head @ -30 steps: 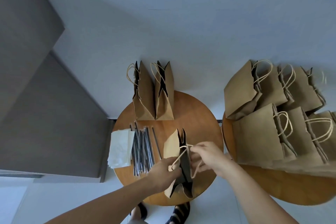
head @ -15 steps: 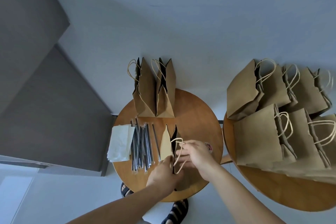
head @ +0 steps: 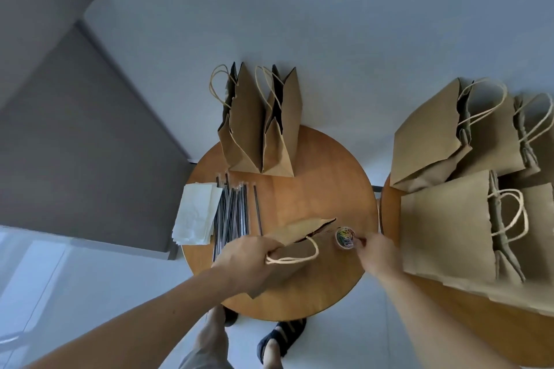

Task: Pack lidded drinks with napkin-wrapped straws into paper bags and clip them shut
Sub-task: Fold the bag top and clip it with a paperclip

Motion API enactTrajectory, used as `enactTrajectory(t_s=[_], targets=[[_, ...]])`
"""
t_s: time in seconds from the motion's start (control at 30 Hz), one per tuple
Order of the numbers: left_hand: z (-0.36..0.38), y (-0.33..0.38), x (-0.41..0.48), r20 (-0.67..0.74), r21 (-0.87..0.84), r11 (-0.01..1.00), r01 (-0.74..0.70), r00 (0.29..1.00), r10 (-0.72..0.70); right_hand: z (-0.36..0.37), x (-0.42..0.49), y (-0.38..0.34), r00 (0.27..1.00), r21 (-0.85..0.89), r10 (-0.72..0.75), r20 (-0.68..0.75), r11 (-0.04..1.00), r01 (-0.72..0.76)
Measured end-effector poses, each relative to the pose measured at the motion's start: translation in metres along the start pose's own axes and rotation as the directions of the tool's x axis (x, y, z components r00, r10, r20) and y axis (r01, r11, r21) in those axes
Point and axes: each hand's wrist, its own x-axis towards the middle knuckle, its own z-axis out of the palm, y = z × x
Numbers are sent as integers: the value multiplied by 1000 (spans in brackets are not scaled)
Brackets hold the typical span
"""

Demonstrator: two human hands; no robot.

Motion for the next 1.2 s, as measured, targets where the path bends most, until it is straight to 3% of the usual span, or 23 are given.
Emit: enactTrajectory(t_s=[0.07, 0.2, 0.3, 0.43, 0.8, 0.87, 0.93, 1.03, 1.1, 1.2], targets=[[-5, -8, 4, -44, -69, 998, -9, 999, 6, 9, 15, 3, 1000, -55, -10, 21, 998, 11], [1, -18, 7, -267, -216, 974, -71, 964, 11, 30, 40, -1, 997, -181, -32, 71, 982, 44], [9, -19, 3, -359, -237, 966, -100, 933, 8, 44, 50, -5, 994, -283, -49, 92, 956, 74], [13, -21, 1, -400, -281, 951, -128, 917, 5, 51, 56, -6, 994, -354, -90, 57, 929, 104], [19, -23, 7, -385, -362, 926, -107, 922, -44, 60, 52, -1, 988, -336, -145, -46, 934, 121], [20, -25, 6, -388, -368, 924, -108, 920, -47, 59, 51, -1, 983, -236, -140, -117, 966, 110], [22, -27, 6, -393, -363, 925, -111, 919, -44, 54, 46, -4, 979, -29, -108, -171, 994, 105], [23, -28, 6, -391, -328, 939, -103, 920, -35, 38, 26, -13, 982, 321, -30, -185, 943, 89], [23, -28, 5, -375, -317, 945, -84, 926, -44, 23, 7, -18, 990, 542, 31, -135, 839, 47], [20, -25, 4, -329, -321, 946, -39, 942, -72, -2, -32, -29, 999, 863, 28, 15, 505, -27]])
